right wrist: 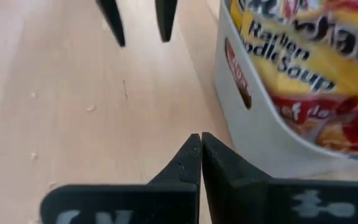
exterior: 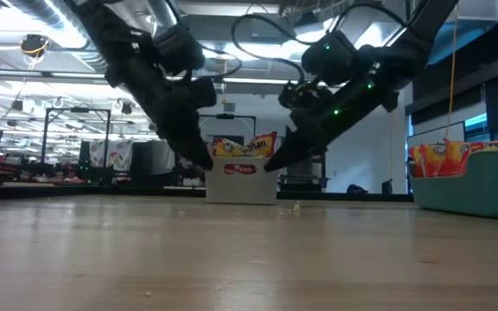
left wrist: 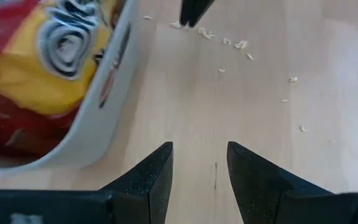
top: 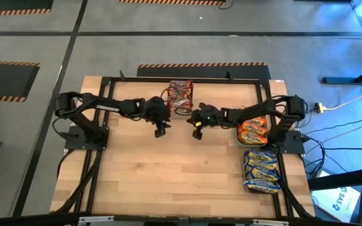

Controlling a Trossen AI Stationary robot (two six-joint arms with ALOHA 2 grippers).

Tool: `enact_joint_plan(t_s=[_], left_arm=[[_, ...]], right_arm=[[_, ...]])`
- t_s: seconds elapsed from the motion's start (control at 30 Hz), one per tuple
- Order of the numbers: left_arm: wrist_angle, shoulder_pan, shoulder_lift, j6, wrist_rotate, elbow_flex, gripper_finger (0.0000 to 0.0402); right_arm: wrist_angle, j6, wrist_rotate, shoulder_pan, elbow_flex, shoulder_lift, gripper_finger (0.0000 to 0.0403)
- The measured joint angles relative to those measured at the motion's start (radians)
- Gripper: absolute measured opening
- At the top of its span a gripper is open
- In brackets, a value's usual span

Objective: Sort Maruchan noodles
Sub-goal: Adjust the white bin

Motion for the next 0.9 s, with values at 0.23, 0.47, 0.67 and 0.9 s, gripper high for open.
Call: enact_joint_plan(t_s=[0.23,0.47,0.67,0.9], left_arm=[[0.066,0.005,0.067,0.010,-0.165,0.000,0.0145],[0.098,0.074,0.066,0.054,-0.217,0.000,0.0145],[0.115,0.137,0.066,0.089,-0.217,0.000,0.0145],[0.150,0.175,0.066,0.106,-0.197,0.000,0.0145]], right_arm=[[0.094,-0.042,0.076,-0.023,-0.002,0.071,0.0001],[0.112,-0.060,0.096,-0.105,-0.002,0.074,0.0001],[0.132,-0.063,0.062,-0.163,-0.002,0.074,0.0001],[0.163,-0.085,0.019,-0.177,-0.002,0.075,0.0001]])
